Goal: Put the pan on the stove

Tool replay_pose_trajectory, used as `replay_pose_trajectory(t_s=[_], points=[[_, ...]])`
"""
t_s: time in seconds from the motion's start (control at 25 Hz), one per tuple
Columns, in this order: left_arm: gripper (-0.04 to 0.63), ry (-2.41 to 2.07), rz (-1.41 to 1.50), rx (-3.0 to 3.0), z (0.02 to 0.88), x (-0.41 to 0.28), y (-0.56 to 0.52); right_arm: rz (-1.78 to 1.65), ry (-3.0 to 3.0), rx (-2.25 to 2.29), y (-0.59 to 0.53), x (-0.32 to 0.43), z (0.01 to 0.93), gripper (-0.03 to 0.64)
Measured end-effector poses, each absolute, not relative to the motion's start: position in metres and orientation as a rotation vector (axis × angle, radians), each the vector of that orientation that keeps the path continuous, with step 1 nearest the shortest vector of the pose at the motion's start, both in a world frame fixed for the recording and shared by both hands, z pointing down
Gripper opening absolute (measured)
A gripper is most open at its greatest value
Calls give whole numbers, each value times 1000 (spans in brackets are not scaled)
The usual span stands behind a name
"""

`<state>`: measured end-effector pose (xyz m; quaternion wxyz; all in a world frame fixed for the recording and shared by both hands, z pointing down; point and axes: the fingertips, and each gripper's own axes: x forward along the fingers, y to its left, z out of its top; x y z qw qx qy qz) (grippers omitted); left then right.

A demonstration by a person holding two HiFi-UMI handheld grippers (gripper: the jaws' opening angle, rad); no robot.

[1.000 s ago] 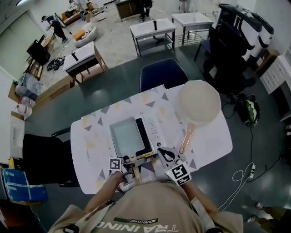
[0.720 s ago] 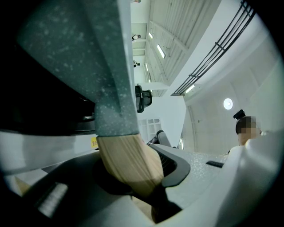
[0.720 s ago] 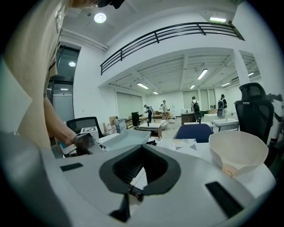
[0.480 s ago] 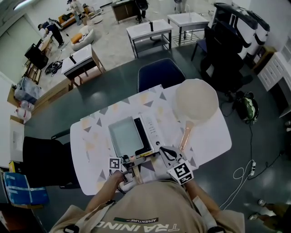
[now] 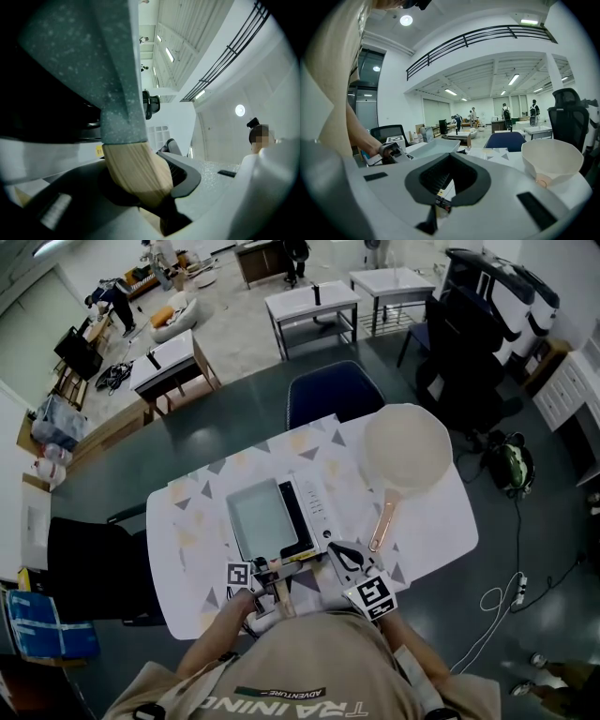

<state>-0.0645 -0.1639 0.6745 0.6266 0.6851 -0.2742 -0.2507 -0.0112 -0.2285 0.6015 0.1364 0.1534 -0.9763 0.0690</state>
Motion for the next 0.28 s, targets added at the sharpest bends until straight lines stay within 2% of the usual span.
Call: replay_pose_trajectory(t_s=[0.28], points=[[117,-638,-565,1581,673,-68,-159,211,-2824,466,-222,-10,601,-2]])
